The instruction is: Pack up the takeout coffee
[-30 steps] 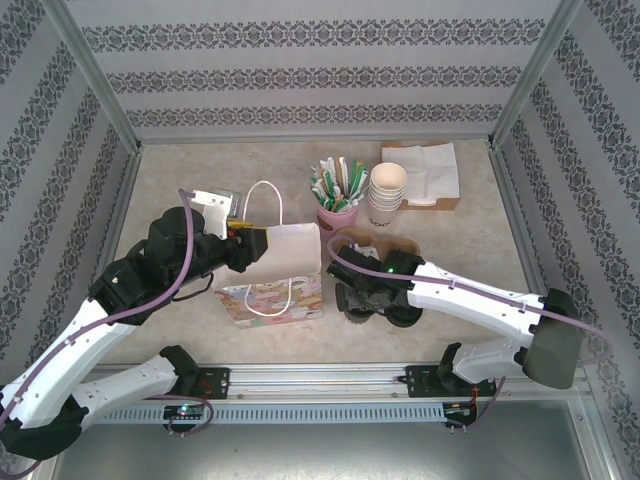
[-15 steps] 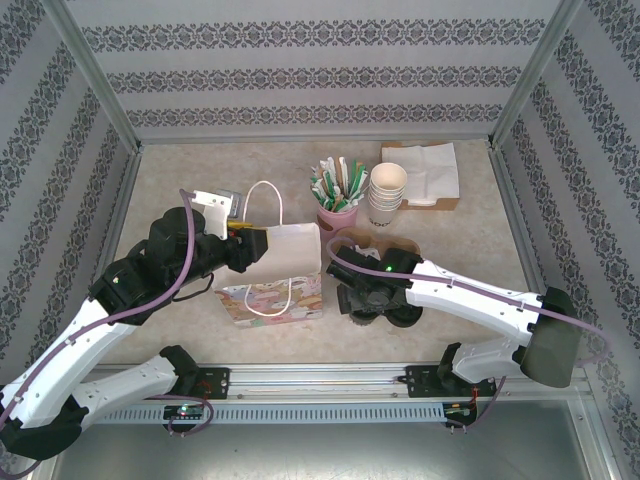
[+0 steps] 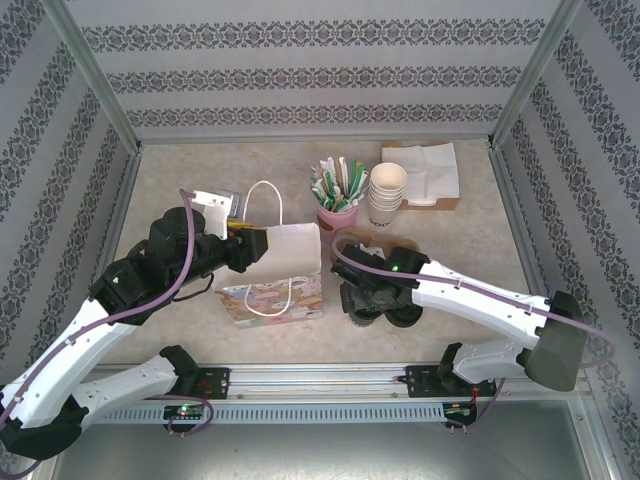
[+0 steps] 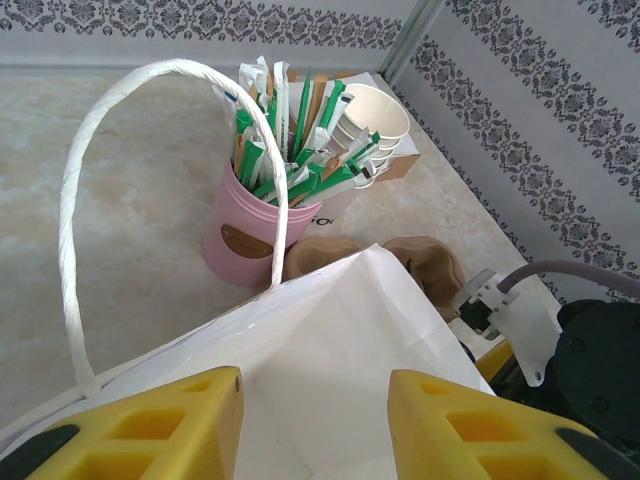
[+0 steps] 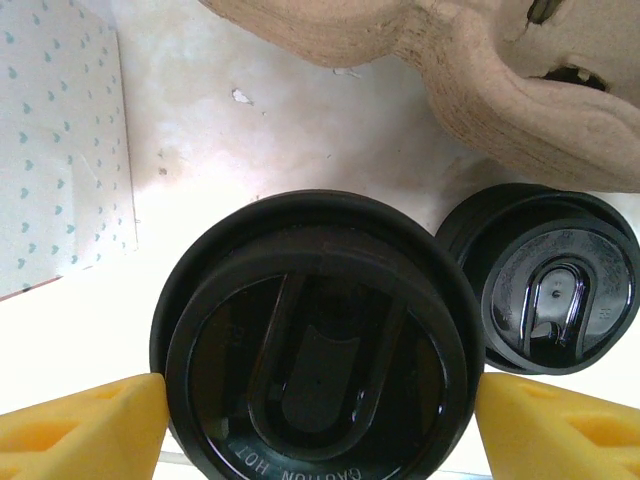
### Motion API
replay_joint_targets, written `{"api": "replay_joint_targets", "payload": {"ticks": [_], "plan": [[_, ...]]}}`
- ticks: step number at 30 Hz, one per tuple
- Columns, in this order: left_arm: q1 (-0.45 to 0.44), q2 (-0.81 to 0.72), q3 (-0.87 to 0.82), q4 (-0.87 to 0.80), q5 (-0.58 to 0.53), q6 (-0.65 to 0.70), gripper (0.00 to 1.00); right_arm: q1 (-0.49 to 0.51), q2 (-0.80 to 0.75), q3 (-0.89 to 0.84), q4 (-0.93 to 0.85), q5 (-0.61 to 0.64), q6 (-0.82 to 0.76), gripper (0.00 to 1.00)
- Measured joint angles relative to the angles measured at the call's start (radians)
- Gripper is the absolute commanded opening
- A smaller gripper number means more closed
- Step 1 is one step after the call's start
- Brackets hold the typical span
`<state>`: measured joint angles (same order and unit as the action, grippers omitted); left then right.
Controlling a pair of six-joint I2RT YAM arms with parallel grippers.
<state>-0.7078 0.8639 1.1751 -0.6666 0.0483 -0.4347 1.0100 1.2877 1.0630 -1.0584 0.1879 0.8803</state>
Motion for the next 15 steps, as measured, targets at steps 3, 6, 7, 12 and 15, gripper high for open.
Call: {"api": "replay_joint_targets", "payload": {"ticks": [3, 6, 7, 12, 15], "plan": [[0.0, 0.0, 0.0, 0.0, 0.0, 0.0, 0.43, 0.0, -0.023, 0.003, 0.0, 0.016, -0.023, 0.81], [0.0, 0.0, 0.0, 0.0, 0.0, 0.0, 0.43, 0.0, -0.058, 0.017, 0.002, 0.047, -0.085, 0.8], [0.0, 0.0, 0.0, 0.0, 0.0, 0.0, 0.43, 0.0, -0.072, 0.024, 0.005, 0.056, -0.116, 0.79], [0.0, 0.0, 0.004, 0.0, -0.001, 0.001, 0.43, -0.003, -0.167, 0.069, 0.066, 0.117, -0.322, 0.7], [0.0, -0.005, 0.012, -0.003, -0.003, 0.005, 0.43, -0.013, -0.235, 0.074, 0.122, 0.146, -0.5, 0.69]]}}
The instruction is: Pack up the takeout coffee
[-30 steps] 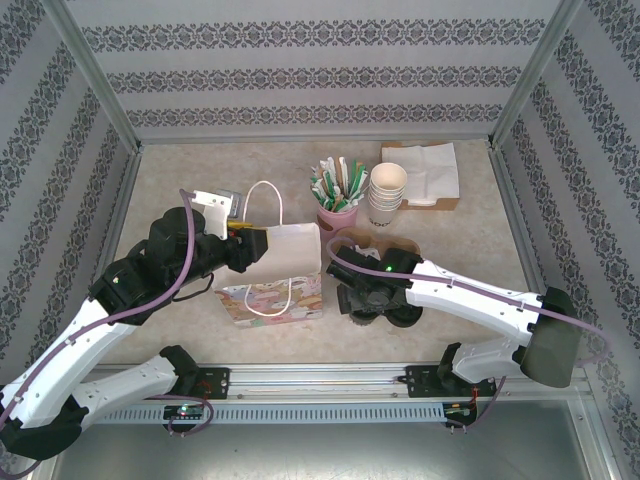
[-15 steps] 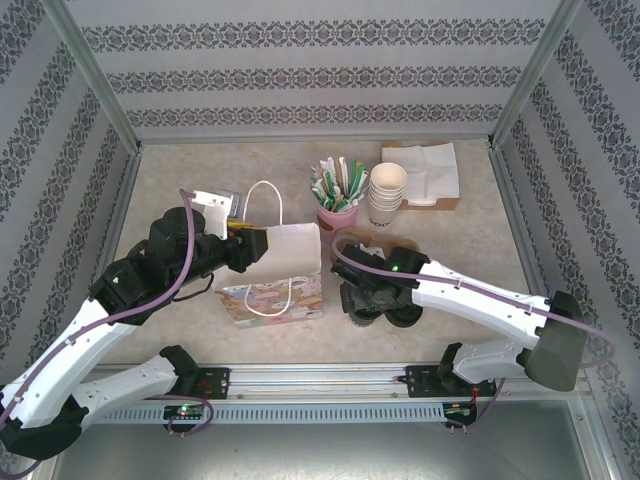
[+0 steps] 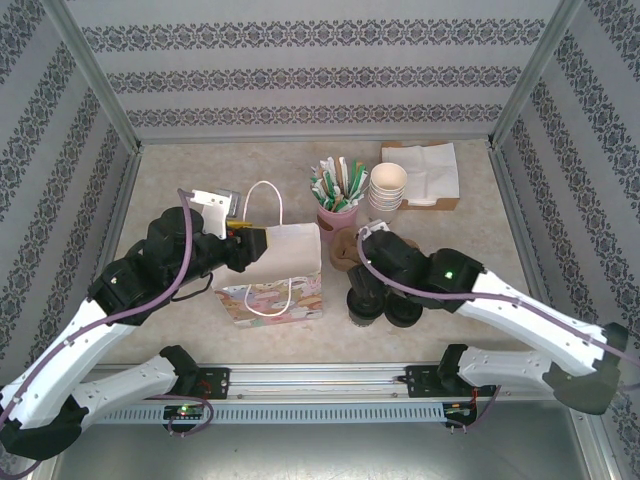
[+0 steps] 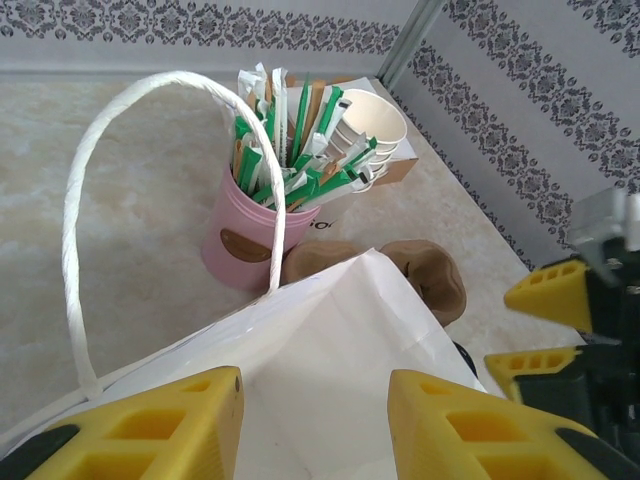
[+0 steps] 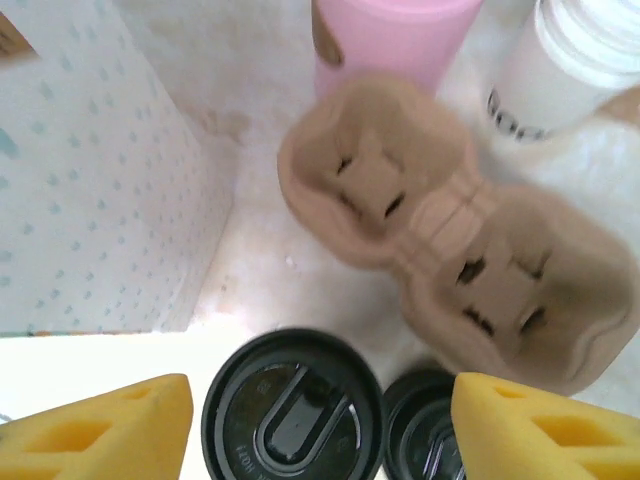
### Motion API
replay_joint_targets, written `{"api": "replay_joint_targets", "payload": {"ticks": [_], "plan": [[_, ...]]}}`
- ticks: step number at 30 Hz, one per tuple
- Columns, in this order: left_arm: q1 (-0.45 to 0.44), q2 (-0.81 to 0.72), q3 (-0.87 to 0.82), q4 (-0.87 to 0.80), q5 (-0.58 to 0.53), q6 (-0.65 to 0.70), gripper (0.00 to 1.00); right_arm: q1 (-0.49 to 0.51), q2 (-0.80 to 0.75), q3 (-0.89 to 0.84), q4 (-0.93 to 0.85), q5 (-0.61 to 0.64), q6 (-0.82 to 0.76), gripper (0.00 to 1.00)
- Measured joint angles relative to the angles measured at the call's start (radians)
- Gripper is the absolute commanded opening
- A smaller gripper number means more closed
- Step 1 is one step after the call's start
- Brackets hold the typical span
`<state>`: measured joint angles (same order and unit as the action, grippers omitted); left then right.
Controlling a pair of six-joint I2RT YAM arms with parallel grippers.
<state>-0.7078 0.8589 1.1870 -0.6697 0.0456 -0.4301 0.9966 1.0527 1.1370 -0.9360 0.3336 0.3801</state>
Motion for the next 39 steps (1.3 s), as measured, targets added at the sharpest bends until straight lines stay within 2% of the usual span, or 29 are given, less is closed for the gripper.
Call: {"api": "replay_joint_targets", "payload": {"ticks": [4, 7, 10, 11, 12, 15, 18, 23, 27, 29, 32, 35, 39], "plan": [[0.0, -0.022, 0.013, -0.02, -0.017, 0.012, 0.44, -0.034, -0.067, 0.0, 0.083, -0.002, -0.247, 0.67], [0.0, -0.036, 0.029, -0.05, -0.035, 0.025, 0.44, -0.135, -0.07, 0.014, 0.106, -0.048, -0.371, 0.61], [0.0, -0.052, 0.041, -0.079, -0.055, 0.036, 0.45, -0.287, -0.02, 0.07, 0.092, -0.122, -0.398, 0.51], [0.0, -0.059, 0.042, -0.087, -0.06, 0.038, 0.44, -0.328, -0.002, 0.088, 0.089, -0.14, -0.382, 0.52], [0.0, -0.069, 0.042, -0.093, -0.069, 0.041, 0.45, -0.378, 0.024, 0.112, 0.083, -0.164, -0.357, 0.57], [0.0, -0.1, 0.045, -0.128, -0.097, 0.047, 0.45, -0.463, 0.101, 0.158, 0.052, -0.23, -0.299, 0.58], [0.0, -0.119, 0.055, -0.168, -0.123, 0.05, 0.45, -0.471, 0.172, 0.164, 0.017, -0.272, -0.246, 0.57], [0.0, -0.153, 0.06, -0.21, -0.156, 0.049, 0.45, -0.463, 0.259, 0.165, -0.033, -0.254, -0.039, 0.58], [0.0, -0.181, 0.05, -0.22, -0.186, 0.049, 0.45, -0.395, 0.266, 0.151, -0.029, -0.183, 0.087, 0.58], [0.0, -0.188, 0.049, -0.226, -0.2, 0.049, 0.47, -0.357, 0.266, 0.134, -0.017, -0.155, 0.09, 0.6], [0.0, -0.188, 0.047, -0.23, -0.216, 0.05, 0.48, -0.323, 0.27, 0.114, -0.002, -0.152, -0.012, 0.6], [0.0, -0.188, 0.037, -0.238, -0.223, 0.056, 0.48, -0.333, 0.269, 0.111, 0.027, -0.192, -0.217, 0.62], [0.0, -0.188, 0.028, -0.245, -0.224, 0.061, 0.49, -0.438, 0.254, 0.098, 0.067, -0.35, -0.492, 0.6]]}}
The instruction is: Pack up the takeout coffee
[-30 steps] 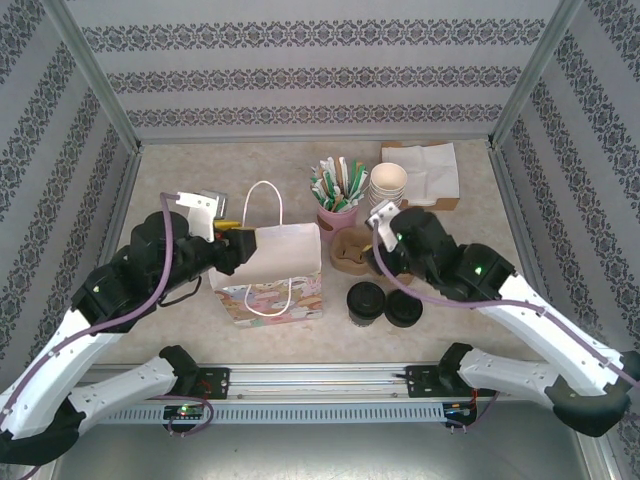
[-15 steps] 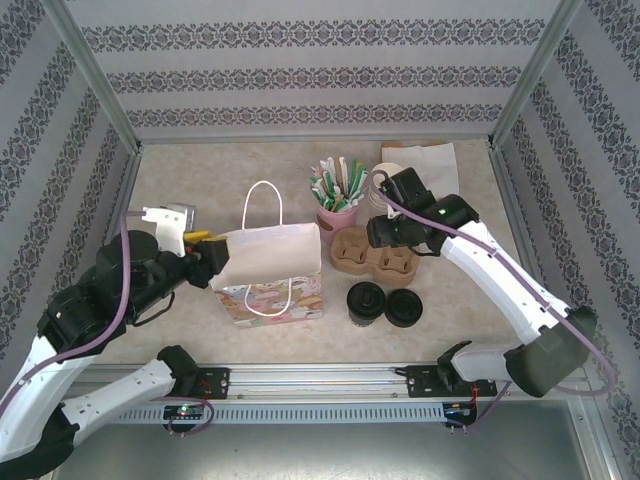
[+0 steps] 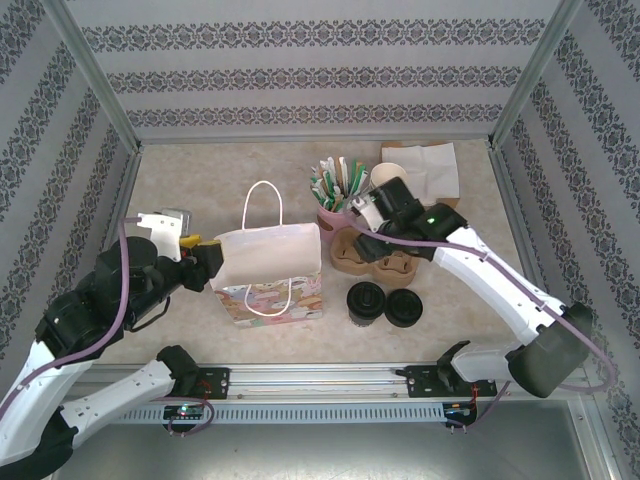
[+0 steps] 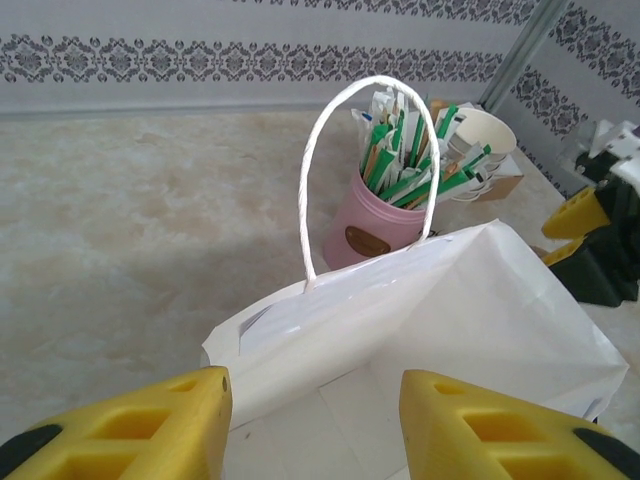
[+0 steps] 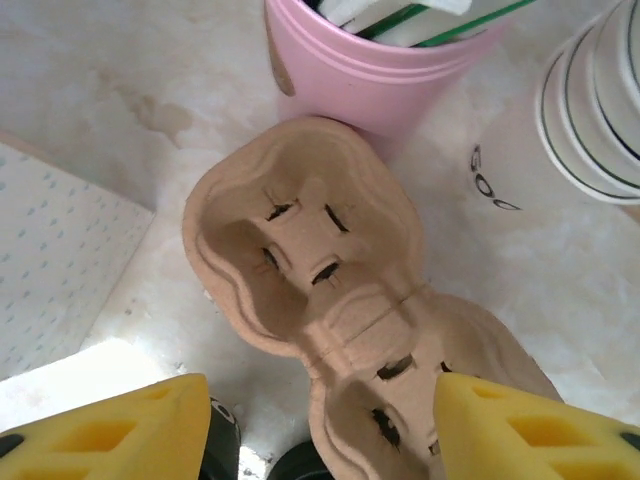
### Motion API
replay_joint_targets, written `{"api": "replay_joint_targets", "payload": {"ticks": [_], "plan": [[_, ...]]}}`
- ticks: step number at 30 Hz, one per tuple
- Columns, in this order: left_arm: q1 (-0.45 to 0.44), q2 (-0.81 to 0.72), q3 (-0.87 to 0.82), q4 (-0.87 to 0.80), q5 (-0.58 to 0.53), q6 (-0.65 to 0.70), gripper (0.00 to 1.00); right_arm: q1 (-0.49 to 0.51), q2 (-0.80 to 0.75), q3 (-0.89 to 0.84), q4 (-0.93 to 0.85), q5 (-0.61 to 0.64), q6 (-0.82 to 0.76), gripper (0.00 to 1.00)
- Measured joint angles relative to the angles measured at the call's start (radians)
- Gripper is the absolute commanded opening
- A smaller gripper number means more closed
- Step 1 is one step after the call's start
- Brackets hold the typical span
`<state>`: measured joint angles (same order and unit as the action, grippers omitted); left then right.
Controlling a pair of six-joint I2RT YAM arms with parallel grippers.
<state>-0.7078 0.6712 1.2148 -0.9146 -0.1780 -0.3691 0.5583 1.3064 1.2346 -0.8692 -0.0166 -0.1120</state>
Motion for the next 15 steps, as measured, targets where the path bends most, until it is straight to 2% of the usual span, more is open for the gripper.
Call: {"api": "replay_joint_targets", "payload": {"ticks": [4, 6, 9, 11, 15], "plan": [[0.0, -0.008, 0.0, -0.002, 0.001, 0.009, 0.49, -0.197, -0.005, -0.001, 0.032, -0.225, -0.236, 0.59], [0.0, -0.018, 0.0, -0.004, 0.001, 0.016, 0.5, -0.257, 0.001, -0.001, 0.033, -0.31, -0.346, 0.56], [0.0, -0.029, 0.0, -0.007, 0.008, 0.026, 0.5, -0.273, 0.04, 0.002, 0.006, -0.374, -0.501, 0.49], [0.0, -0.037, -0.002, -0.006, 0.015, 0.033, 0.5, -0.272, 0.088, 0.005, -0.025, -0.391, -0.586, 0.39], [0.0, -0.063, -0.04, 0.008, 0.031, 0.054, 0.5, -0.27, 0.138, -0.011, -0.046, -0.407, -0.703, 0.43]]}}
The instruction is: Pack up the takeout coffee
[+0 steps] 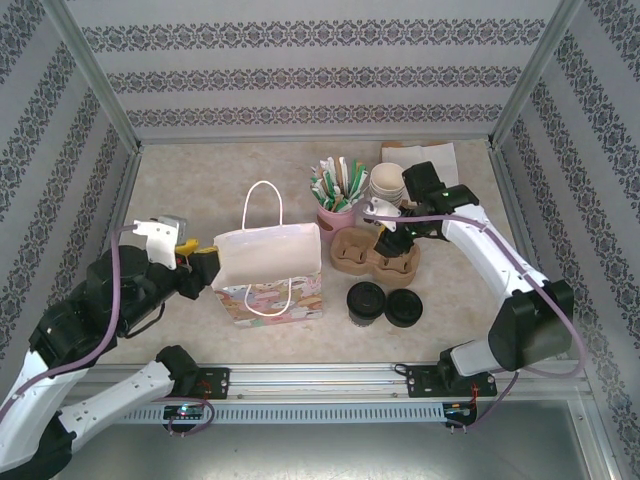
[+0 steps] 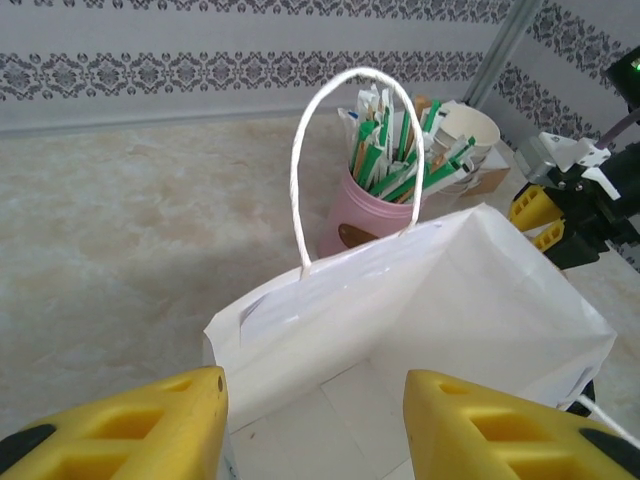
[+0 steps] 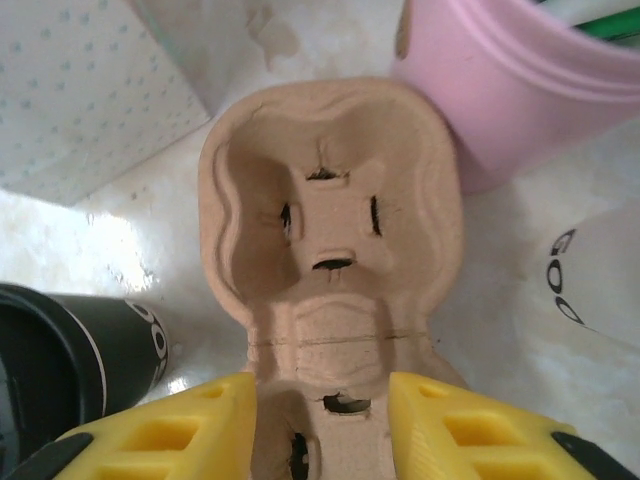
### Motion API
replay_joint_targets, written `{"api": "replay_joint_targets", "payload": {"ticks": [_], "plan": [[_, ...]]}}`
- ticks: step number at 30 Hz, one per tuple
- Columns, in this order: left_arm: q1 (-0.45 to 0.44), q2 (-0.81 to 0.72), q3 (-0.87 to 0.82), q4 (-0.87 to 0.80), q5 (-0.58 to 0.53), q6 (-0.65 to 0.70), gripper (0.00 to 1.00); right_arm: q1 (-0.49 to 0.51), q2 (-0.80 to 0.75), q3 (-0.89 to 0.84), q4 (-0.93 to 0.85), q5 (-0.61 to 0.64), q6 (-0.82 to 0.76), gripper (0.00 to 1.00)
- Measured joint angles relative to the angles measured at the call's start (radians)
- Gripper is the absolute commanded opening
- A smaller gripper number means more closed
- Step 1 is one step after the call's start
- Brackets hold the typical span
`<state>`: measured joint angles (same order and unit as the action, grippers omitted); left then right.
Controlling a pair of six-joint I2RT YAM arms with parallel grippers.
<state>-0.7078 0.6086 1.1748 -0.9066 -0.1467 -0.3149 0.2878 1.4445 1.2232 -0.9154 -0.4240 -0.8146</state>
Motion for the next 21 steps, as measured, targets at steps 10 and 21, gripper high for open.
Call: {"api": "replay_joint_targets", "payload": {"ticks": [10, 21], "plan": [[0.0, -0.012, -0.055, 0.024, 0.019, 0.033, 0.52, 0.034, -0.008, -0.13, 0.04, 0.038, -0.147, 0.48], [0.0, -0.06, -0.079, 0.043, 0.019, 0.069, 0.54, 0.033, -0.008, -0.142, 0.109, 0.072, -0.203, 0.52]]}}
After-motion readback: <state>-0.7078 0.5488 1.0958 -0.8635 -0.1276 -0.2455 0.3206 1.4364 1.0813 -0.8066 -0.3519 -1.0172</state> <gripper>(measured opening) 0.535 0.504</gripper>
